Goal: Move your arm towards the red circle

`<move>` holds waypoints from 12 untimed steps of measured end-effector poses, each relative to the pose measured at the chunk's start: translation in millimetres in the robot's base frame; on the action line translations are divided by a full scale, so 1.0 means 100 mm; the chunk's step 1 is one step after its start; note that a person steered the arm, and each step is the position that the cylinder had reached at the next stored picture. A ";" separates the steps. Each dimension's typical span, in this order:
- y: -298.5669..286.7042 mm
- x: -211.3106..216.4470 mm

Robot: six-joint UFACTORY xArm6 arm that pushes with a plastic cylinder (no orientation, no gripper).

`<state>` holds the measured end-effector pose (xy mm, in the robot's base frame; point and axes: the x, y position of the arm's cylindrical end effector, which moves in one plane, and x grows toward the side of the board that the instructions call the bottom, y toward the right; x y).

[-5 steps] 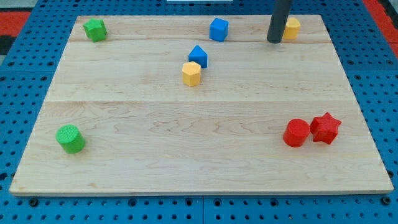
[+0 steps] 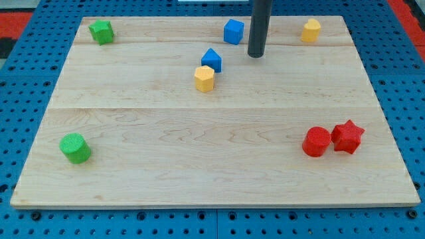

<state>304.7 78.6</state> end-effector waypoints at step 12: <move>0.93 2.55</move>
